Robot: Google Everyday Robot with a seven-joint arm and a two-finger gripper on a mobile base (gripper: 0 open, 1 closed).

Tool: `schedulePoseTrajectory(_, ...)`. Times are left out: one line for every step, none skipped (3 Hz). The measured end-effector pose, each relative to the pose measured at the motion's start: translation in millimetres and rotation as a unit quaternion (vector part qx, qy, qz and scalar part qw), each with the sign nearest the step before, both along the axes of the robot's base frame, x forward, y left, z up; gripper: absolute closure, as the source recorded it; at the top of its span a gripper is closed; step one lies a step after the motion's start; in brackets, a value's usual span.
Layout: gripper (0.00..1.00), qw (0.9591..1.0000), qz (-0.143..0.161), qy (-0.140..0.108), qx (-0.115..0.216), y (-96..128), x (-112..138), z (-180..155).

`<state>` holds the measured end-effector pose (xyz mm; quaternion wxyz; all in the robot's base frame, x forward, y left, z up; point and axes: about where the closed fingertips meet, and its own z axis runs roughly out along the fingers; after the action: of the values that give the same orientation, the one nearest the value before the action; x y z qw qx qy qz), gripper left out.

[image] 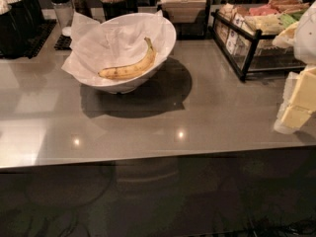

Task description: Pick banana from white bowl

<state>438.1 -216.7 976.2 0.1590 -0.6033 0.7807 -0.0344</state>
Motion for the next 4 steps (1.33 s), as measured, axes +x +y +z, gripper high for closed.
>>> schedulePoseTrajectory(0.0, 1.0, 0.0, 0.0, 0.0, 0.0, 0.0, 0.0)
schedulePoseTrajectory(0.0, 0.9999, 0.008, -0.01, 0.002, 4.4, 4.3, 5.4)
schedulePoseTrajectory(0.0, 0.9984, 0.044, -0.022, 0.029, 24.1, 22.2, 15.5)
schedulePoseTrajectory(0.0, 0.9923, 0.096, -0.02, 0.075, 60.7, 51.8, 17.1)
